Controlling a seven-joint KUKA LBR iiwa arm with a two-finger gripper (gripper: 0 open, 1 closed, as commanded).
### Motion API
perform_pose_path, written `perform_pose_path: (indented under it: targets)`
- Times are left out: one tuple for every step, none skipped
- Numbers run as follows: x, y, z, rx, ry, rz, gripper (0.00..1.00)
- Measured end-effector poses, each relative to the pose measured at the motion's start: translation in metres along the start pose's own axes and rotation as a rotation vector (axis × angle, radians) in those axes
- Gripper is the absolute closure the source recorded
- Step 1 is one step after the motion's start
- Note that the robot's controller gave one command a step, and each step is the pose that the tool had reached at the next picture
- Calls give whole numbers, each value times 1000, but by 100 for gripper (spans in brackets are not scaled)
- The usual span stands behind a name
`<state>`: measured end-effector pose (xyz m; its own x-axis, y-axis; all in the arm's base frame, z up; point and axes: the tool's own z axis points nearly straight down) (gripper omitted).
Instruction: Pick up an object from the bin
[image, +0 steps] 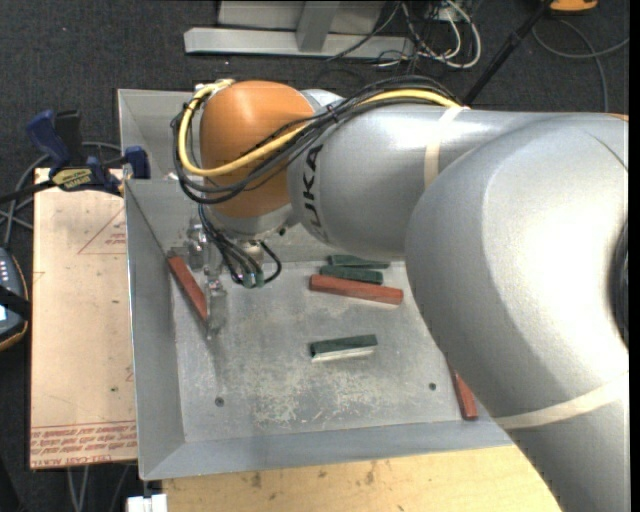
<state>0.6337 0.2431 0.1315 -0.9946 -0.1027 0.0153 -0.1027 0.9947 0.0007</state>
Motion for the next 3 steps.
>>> perform_pose_path:
  targets:
    - [-11,-4,64,7,38,-314,0]
    - [-11,-16,69,6,38,-175,0]
    - [-14,-84,-9,3,-24,-159,0]
